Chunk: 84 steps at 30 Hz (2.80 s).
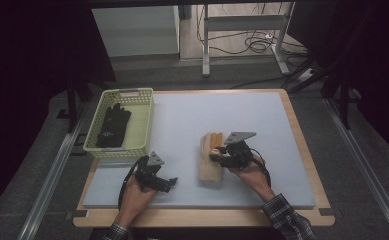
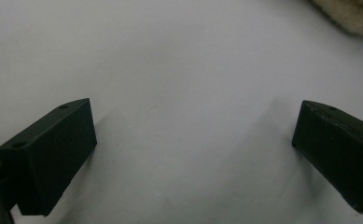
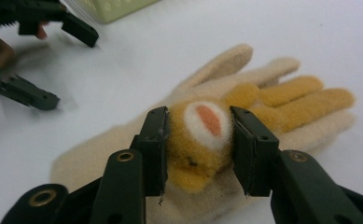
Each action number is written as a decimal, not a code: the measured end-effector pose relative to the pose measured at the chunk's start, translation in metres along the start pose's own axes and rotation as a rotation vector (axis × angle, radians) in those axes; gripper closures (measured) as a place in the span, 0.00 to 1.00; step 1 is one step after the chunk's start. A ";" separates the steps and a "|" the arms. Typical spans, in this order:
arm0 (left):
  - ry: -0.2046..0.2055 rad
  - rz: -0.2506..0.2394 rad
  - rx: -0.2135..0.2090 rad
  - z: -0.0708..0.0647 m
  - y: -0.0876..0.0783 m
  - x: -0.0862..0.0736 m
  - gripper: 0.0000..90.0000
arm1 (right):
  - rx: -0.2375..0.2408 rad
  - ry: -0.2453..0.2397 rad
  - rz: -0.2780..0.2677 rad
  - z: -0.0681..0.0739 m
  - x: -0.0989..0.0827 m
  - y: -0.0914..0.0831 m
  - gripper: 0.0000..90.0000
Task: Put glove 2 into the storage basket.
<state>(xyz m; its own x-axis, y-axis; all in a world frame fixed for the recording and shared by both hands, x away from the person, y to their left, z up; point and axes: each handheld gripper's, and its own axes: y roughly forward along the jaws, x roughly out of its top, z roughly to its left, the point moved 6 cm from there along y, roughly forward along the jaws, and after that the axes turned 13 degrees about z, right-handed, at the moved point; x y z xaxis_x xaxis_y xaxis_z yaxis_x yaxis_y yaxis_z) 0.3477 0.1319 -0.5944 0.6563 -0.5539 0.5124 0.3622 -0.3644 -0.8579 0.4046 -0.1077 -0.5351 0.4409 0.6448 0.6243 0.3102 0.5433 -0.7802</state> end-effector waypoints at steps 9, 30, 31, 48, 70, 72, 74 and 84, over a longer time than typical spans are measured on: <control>-0.002 0.000 -0.001 0.000 0.000 0.000 0.00 | -0.027 0.016 0.000 -0.002 -0.008 0.006 0.47; -0.002 -0.001 0.000 0.000 0.000 0.000 0.00 | -0.010 0.053 0.022 -0.010 -0.051 -0.023 0.94; -0.002 -0.001 0.000 0.000 0.000 0.000 0.00 | -0.006 0.047 0.029 -0.008 -0.053 -0.022 0.96; -0.002 -0.001 0.000 0.000 0.000 0.000 0.00 | 0.028 -0.010 0.084 0.013 -0.056 0.003 0.98; -0.003 0.000 0.000 0.000 0.000 0.000 0.00 | 0.043 -0.030 0.066 0.033 -0.016 0.042 0.98; -0.003 0.000 -0.001 0.000 0.000 0.000 0.00 | 0.036 -0.034 0.065 0.034 -0.012 0.045 0.98; -0.003 0.000 -0.001 0.000 0.000 0.000 0.00 | 0.027 -0.038 0.066 0.036 -0.009 0.048 0.98; -0.002 0.000 -0.001 0.000 0.000 0.000 0.00 | 0.014 -0.031 0.048 0.033 -0.013 0.035 0.90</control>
<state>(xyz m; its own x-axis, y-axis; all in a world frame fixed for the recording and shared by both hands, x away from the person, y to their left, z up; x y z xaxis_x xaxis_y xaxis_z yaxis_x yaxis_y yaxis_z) 0.3475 0.1317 -0.5945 0.6577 -0.5520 0.5125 0.3619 -0.3651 -0.8578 0.3822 -0.0792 -0.5693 0.4289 0.6862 0.5875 0.2778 0.5187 -0.8086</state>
